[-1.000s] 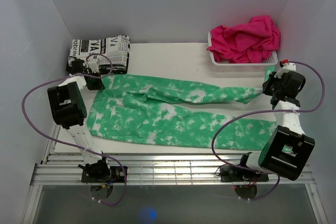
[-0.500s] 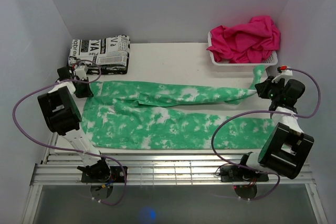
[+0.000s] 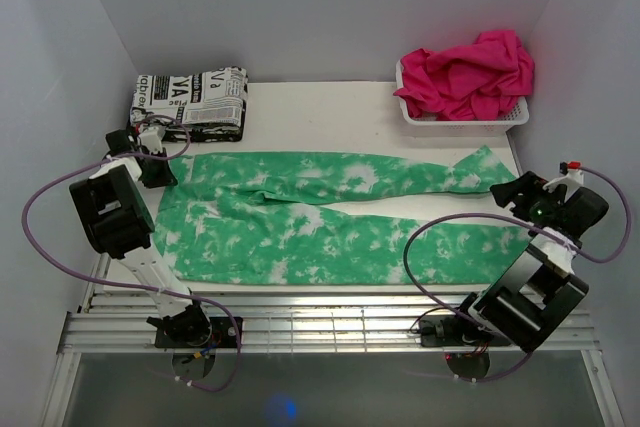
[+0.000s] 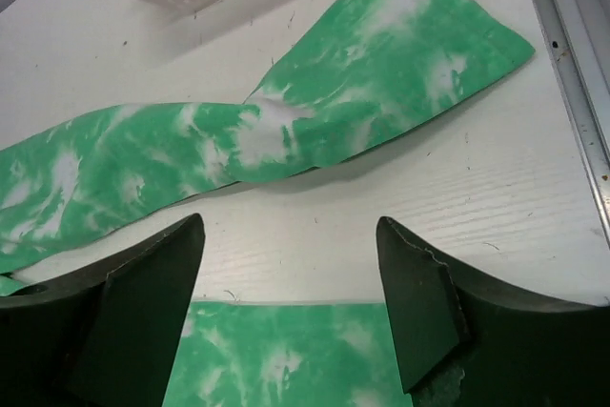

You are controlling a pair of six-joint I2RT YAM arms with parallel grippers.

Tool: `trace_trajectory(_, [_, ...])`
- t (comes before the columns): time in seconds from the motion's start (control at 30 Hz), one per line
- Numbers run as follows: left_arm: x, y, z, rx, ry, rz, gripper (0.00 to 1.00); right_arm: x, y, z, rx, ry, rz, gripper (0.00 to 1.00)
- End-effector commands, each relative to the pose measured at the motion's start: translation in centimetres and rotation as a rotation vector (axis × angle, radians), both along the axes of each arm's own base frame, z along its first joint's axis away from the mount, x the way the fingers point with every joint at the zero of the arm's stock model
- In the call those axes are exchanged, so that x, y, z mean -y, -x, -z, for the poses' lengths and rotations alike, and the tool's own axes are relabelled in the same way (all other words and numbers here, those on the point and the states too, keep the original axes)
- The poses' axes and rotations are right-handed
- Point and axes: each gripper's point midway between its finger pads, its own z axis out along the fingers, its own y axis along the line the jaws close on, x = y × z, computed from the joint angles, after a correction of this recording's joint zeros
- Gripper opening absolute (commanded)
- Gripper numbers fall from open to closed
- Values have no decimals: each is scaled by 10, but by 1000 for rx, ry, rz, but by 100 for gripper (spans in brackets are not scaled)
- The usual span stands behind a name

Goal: Fold and stack the trousers
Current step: Flatten the trousers out

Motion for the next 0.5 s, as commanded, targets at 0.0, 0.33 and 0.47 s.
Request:
trace_trajectory(0.0, [-3, 35, 22, -125, -4, -18, 0, -3, 13, -42, 52, 127, -87, 78])
trace_trajectory(0.33, [-5, 30, 14, -128, -3, 8, 0, 0, -60, -4, -206, 161, -289, 50])
trace_trajectory(0.47, [-4, 30, 11, -131, 1, 22, 0, 20, -97, 11, -234, 260, -288, 45])
